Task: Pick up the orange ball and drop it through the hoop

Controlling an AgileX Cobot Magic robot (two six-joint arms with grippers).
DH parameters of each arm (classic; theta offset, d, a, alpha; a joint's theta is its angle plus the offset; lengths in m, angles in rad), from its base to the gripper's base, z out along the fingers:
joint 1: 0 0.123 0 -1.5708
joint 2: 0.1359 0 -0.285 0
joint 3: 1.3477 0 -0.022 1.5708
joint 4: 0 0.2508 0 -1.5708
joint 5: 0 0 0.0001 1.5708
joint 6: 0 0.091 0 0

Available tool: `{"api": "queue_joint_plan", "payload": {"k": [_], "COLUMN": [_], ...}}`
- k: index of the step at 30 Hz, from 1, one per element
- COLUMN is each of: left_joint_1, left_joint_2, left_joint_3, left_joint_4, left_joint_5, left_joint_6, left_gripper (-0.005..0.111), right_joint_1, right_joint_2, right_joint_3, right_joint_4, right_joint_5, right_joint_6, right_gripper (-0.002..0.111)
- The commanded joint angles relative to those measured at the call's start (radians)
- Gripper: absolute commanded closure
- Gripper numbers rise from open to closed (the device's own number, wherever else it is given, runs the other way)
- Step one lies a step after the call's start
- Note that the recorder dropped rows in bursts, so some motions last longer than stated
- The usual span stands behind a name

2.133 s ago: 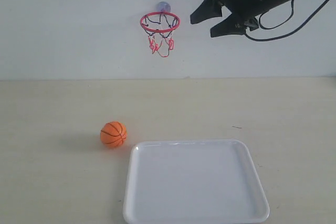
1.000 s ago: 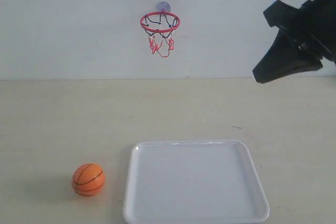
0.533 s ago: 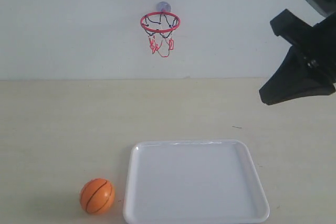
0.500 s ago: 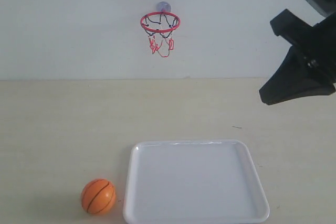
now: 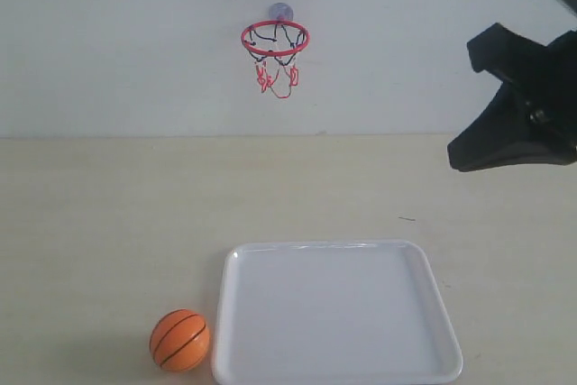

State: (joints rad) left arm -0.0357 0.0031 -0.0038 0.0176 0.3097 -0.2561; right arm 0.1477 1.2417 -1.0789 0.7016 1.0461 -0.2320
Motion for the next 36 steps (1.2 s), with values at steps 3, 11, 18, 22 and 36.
{"api": "queue_joint_plan", "payload": {"k": [3, 11, 18, 22, 36], "left_joint_1": [0.003, 0.003, 0.003, 0.003, 0.003], "left_joint_2": [-0.003, -0.003, -0.003, -0.003, -0.003], "left_joint_3": [0.004, 0.004, 0.004, 0.004, 0.004], "left_joint_4": [0.001, 0.001, 0.001, 0.001, 0.001], "left_joint_5": [-0.004, -0.004, -0.004, -0.004, -0.004], "left_joint_6": [-0.006, -0.006, -0.006, -0.006, -0.006], "left_gripper": [0.103, 0.103, 0.103, 0.103, 0.103], "right_joint_1": [0.07, 0.074, 0.074, 0.074, 0.074], "right_joint_2": [-0.227, -0.585, -0.85, -0.959, -1.05], "right_joint_3": [0.251, 0.568, 0.747, 0.824, 0.988], "right_joint_4": [0.003, 0.001, -0.004, -0.001, 0.029], "right_joint_5": [-0.309, -0.633, -0.692, -0.699, -0.759], "right_joint_6": [-0.14, -0.17, -0.17, -0.17, -0.09], "right_gripper": [0.108, 0.108, 0.108, 0.108, 0.108]}}
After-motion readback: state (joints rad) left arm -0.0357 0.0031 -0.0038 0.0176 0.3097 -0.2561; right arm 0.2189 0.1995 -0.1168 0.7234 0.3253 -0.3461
